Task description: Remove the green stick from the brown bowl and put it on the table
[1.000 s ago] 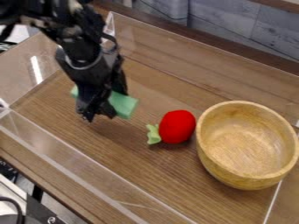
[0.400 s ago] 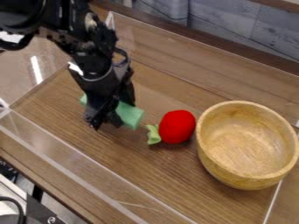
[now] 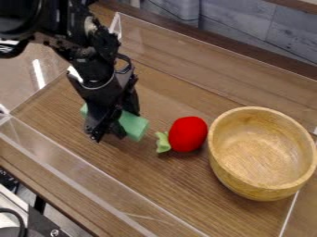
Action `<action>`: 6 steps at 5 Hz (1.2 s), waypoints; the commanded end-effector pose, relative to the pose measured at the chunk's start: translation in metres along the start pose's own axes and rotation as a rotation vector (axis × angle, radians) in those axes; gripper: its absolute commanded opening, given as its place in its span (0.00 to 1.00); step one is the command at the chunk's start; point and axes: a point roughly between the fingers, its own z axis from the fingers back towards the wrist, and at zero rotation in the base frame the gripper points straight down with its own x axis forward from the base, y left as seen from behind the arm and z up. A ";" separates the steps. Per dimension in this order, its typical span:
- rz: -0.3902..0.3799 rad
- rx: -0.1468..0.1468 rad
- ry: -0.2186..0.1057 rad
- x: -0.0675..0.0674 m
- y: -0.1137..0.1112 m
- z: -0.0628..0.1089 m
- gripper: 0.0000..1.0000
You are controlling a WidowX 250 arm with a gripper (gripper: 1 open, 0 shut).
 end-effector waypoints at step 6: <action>0.219 0.018 -0.077 0.006 -0.015 0.009 1.00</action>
